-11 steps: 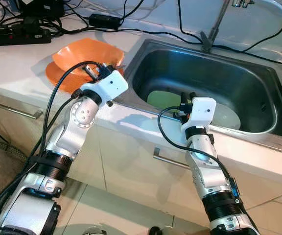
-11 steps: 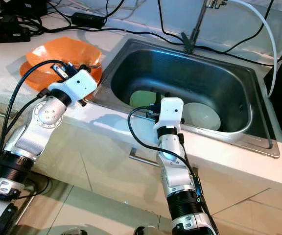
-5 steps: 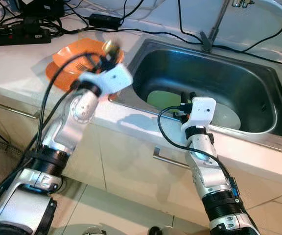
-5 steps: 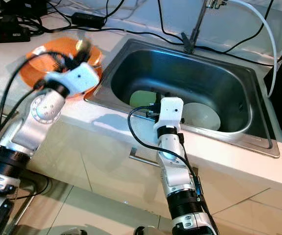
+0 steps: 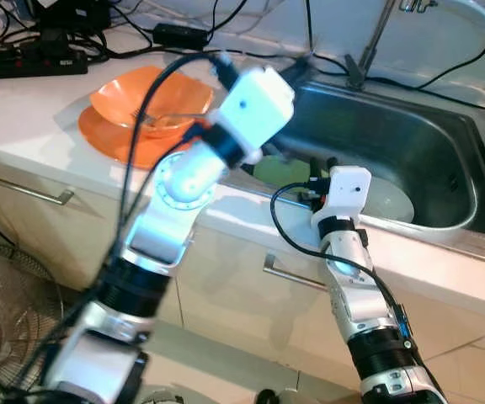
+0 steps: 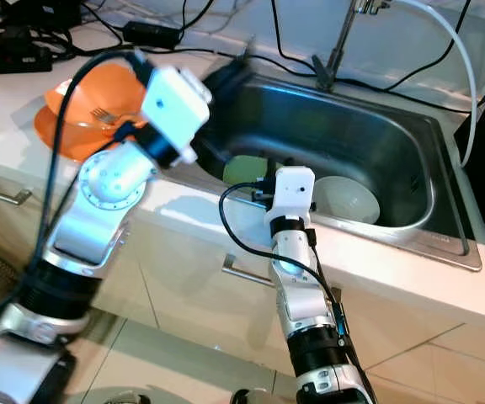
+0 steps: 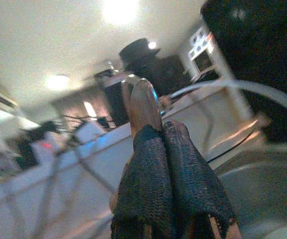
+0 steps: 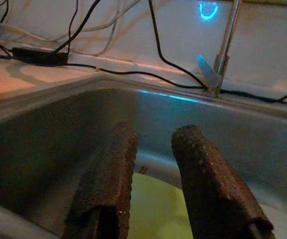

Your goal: Kitchen organization

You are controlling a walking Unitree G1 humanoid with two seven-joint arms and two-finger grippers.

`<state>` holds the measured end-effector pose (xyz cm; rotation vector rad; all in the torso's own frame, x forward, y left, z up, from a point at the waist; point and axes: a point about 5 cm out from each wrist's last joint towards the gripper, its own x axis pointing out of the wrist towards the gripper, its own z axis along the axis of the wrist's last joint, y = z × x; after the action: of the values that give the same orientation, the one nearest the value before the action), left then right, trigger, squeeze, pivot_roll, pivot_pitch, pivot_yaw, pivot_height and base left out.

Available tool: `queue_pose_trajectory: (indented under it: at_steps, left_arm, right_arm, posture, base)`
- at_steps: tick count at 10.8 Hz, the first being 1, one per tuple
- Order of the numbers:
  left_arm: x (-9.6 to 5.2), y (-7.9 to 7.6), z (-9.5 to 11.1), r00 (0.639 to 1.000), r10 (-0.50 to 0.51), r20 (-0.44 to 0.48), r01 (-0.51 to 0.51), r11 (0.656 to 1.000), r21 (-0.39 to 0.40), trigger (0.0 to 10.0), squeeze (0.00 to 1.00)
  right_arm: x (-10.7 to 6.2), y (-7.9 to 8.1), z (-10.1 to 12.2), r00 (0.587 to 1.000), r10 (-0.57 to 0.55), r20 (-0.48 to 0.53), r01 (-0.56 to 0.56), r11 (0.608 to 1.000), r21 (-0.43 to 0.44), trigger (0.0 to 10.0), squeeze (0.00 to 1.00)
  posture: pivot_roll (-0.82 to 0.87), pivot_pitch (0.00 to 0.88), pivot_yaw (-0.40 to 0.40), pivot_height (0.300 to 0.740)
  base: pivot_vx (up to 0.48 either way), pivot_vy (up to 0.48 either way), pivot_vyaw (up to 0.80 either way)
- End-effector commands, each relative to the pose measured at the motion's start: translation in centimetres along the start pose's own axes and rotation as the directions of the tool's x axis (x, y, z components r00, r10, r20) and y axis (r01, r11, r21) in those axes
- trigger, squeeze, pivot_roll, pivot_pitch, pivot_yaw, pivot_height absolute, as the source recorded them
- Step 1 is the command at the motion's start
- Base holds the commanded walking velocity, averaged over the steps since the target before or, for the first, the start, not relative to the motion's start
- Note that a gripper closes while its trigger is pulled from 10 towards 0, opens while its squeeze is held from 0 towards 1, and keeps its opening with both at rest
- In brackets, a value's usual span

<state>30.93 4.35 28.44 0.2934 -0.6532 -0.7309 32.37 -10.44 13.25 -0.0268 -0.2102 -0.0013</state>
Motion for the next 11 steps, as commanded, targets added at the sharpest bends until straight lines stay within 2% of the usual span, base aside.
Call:
queue_pose_trajectory:
  at_steps: [1, 2, 3, 5, 7, 8, 11]
  left_arm:
    - [-0.2, 0.3, 0.2, 1.000, 0.015, 0.004, -0.014, 0.997, -0.072, 10.0, 0.00]
    - [-0.4, 0.7, 0.1, 0.999, 0.043, -0.008, -0.044, 0.984, -0.171, 10.0, 0.00]
    - [-0.9, 0.9, -0.3, 0.999, 0.022, -0.043, -0.035, 0.950, -0.311, 10.0, 0.00]
    - [-1.6, 0.7, -1.0, 0.996, -0.028, -0.084, -0.007, 0.921, -0.389, 10.0, 0.00]
    - [-2.5, 0.4, -1.5, 0.991, -0.075, -0.113, 0.010, 0.870, -0.493, 10.0, 0.00]
    - [-2.9, -0.1, -1.7, 0.986, -0.110, -0.129, 0.028, 0.857, -0.515, 10.0, 0.00]
    - [-3.4, -1.1, -2.0, 0.973, -0.168, -0.157, 0.054, 0.832, -0.552, 10.0, 0.00]
  right_arm:
    - [-0.1, -0.3, -0.4, 1.000, -0.002, -0.010, 0.002, 0.999, -0.043, 10.0, 1.00]
    - [-0.1, 0.0, 0.0, 0.999, 0.025, 0.021, -0.023, 0.996, -0.090, 10.0, 1.00]
    - [0.0, 0.8, 1.0, 0.992, 0.088, 0.087, -0.069, 0.977, -0.200, 10.0, 1.00]
    - [0.0, 1.3, 1.3, 0.986, 0.122, 0.113, -0.091, 0.965, -0.247, 10.0, 1.00]
    - [0.1, 1.6, 1.7, 0.983, 0.127, 0.130, -0.090, 0.960, -0.264, 10.0, 1.00]
    - [0.1, 1.7, 1.9, 0.982, 0.128, 0.137, -0.087, 0.959, -0.270, 10.0, 0.00]
    - [0.3, 1.9, 2.3, 0.980, 0.130, 0.149, -0.091, 0.966, -0.240, 10.0, 0.00]
  posture:
    - [0.01, 0.063, -0.086, 0.740]
    - [0.01, 0.060, -0.085, 0.740]
    - [0.01, 0.059, -0.085, 0.740]
    - [0.02, 0.056, -0.088, 0.740]
    - [0.01, 0.053, -0.084, 0.740]
    - [0.01, 0.054, -0.083, 0.740]
    - [0.01, 0.062, -0.079, 0.740]
  base:
    - [0.000, 0.000, 0.00]
    - [0.000, 0.000, 0.00]
    - [0.000, 0.000, 0.00]
    - [0.000, 0.000, 0.00]
    - [0.000, 0.000, 0.00]
    - [0.000, 0.000, 0.00]
    - [0.000, 0.000, 0.00]
